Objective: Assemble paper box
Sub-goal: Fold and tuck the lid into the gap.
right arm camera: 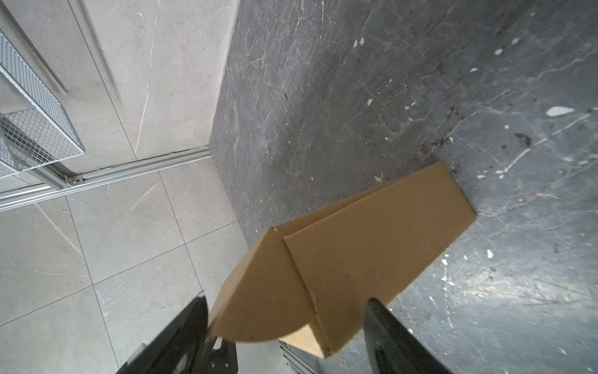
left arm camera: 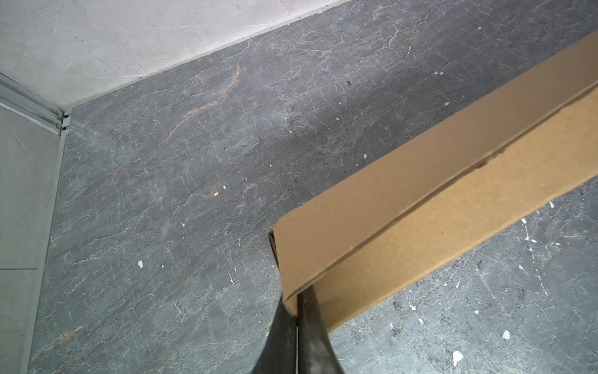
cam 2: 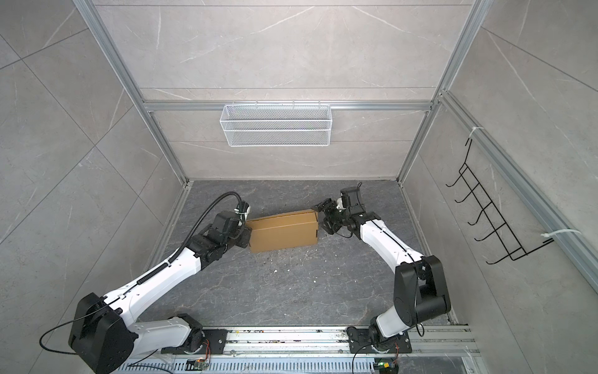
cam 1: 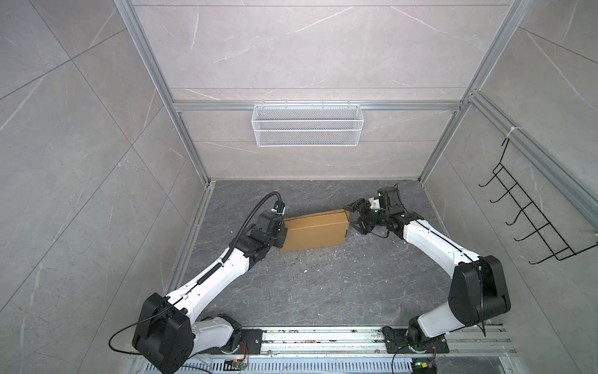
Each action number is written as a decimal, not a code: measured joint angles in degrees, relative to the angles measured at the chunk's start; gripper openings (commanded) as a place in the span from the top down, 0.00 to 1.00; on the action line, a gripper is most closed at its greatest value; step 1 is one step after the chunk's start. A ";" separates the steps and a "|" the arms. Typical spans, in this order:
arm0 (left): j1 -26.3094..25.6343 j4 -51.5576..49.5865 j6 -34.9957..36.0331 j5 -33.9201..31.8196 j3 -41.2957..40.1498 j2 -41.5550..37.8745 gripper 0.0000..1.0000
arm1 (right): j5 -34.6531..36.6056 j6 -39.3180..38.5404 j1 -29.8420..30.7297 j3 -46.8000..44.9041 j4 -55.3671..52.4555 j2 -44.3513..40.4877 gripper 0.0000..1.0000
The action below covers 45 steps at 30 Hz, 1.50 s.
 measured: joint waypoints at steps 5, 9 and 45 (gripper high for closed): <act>-0.07 0.00 0.04 -0.13 -0.02 -0.07 1.00 | 0.02 0.44 0.00 -0.83 1.77 0.02 0.27; -0.26 0.04 0.28 -0.33 -0.13 -0.26 1.00 | 0.22 1.07 0.00 -1.99 3.28 0.02 0.30; -1.95 1.99 1.99 -3.41 -1.01 -0.04 1.00 | 3.13 6.62 0.83 -6.45 6.56 -3.30 0.31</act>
